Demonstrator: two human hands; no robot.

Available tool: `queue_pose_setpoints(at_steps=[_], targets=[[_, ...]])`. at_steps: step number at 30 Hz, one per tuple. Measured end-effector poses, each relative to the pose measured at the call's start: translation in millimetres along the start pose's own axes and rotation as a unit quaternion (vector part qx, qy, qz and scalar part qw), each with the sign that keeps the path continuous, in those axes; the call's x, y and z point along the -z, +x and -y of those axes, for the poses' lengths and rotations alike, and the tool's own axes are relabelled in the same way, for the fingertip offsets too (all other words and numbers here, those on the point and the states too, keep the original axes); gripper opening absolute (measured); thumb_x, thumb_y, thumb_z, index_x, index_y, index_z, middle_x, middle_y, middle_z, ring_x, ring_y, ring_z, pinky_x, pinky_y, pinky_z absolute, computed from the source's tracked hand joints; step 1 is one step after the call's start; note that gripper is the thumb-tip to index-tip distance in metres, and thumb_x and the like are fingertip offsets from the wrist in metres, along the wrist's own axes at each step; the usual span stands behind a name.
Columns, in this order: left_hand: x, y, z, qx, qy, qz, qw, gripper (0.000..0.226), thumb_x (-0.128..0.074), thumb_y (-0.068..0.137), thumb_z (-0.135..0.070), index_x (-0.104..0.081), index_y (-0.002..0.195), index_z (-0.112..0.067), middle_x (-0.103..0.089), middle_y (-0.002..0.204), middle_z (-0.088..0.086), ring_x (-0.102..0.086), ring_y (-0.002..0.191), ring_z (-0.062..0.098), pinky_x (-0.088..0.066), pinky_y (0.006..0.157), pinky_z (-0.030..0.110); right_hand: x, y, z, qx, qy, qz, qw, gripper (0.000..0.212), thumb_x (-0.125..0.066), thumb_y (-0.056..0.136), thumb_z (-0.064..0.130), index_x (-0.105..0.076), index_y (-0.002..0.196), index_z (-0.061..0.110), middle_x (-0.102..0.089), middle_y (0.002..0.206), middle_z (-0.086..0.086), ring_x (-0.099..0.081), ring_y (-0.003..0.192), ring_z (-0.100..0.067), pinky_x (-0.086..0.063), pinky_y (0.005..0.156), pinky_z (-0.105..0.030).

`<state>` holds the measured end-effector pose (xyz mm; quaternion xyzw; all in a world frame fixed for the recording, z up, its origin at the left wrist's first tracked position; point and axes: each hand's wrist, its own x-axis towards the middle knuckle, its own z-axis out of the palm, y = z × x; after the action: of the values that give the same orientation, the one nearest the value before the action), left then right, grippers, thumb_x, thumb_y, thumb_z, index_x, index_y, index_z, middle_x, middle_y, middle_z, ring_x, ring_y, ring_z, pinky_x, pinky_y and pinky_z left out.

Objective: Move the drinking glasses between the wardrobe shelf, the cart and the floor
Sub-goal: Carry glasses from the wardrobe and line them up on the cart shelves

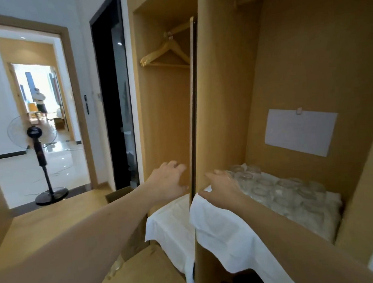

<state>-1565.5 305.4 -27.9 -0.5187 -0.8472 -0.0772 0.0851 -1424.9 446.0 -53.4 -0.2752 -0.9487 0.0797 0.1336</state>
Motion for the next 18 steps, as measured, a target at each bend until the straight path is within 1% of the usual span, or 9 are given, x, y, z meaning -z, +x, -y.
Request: queue_pose_setpoints(at_steps=[2, 6, 10, 12, 15, 18], targets=[[-4.8, 26.6, 8.5, -0.042, -0.005, -0.002, 0.999, 0.067, -0.060, 0.094, -0.050, -0.036, 0.151, -0.024, -0.038, 0.154, 0.007, -0.038, 0.139, 0.031, -0.041, 0.111, 0.049, -0.6, 15.6, -4.9, -0.037, -0.008, -0.009, 0.999, 0.065, -0.060, 0.090, 0.057, -0.045, 0.146, 0.029, -0.046, 0.149, -0.007, -0.040, 0.138, -0.032, -0.039, 0.110, -0.048], [-15.3, 73.9, 23.7, -0.105, -0.022, 0.008, 0.994, 0.068, -0.060, 0.094, -0.049, -0.036, 0.152, -0.022, -0.040, 0.153, 0.008, -0.039, 0.138, 0.031, -0.043, 0.109, 0.050, -2.8, 41.2, -9.0, -0.086, -0.011, -0.025, 0.996, 0.062, -0.061, 0.088, 0.055, -0.048, 0.143, 0.029, -0.050, 0.145, -0.003, -0.044, 0.135, -0.027, -0.042, 0.108, -0.047], [-30.5, 105.4, 32.3, -0.160, -0.027, 0.028, 0.986, 0.062, -0.059, 0.095, -0.048, -0.041, 0.146, -0.018, -0.044, 0.147, 0.008, -0.043, 0.133, 0.031, -0.047, 0.104, 0.050, -3.8, 59.4, -12.5, -0.133, -0.003, -0.055, 0.990, 0.055, -0.061, 0.088, 0.057, -0.056, 0.135, 0.028, -0.057, 0.138, 0.000, -0.052, 0.127, -0.023, -0.047, 0.102, -0.041], [-37.8, 118.5, 35.8, -0.190, -0.023, 0.040, 0.981, 0.060, -0.058, 0.095, -0.048, -0.042, 0.144, -0.018, -0.046, 0.144, 0.007, -0.044, 0.131, 0.030, -0.047, 0.103, 0.049, -6.3, 64.3, -11.2, -0.147, 0.002, -0.063, 0.987, 0.053, -0.062, 0.087, 0.056, -0.058, 0.134, 0.030, -0.059, 0.137, 0.003, -0.053, 0.126, -0.021, -0.049, 0.101, -0.040], [-42.8, 140.3, 39.0, -0.215, -0.055, 0.041, 0.974, 0.059, -0.058, 0.095, -0.049, -0.044, 0.144, -0.019, -0.048, 0.143, 0.005, -0.045, 0.132, 0.028, -0.046, 0.105, 0.046, -13.9, 67.7, -12.0, -0.166, 0.007, -0.075, 0.983, 0.053, -0.061, 0.087, 0.053, -0.053, 0.137, 0.037, -0.055, 0.138, 0.004, -0.051, 0.129, -0.024, -0.049, 0.100, -0.043], [-46.5, 160.6, 33.1, -0.229, -0.114, 0.049, 0.966, 0.062, -0.061, 0.093, -0.049, -0.043, 0.146, -0.023, -0.047, 0.145, 0.006, -0.045, 0.134, 0.029, -0.043, 0.105, 0.040, -19.3, 65.1, -21.9, -0.208, -0.011, -0.062, 0.976, 0.059, -0.063, 0.086, 0.054, -0.050, 0.140, 0.035, -0.053, 0.142, 0.000, -0.050, 0.131, -0.028, -0.047, 0.103, -0.046]])
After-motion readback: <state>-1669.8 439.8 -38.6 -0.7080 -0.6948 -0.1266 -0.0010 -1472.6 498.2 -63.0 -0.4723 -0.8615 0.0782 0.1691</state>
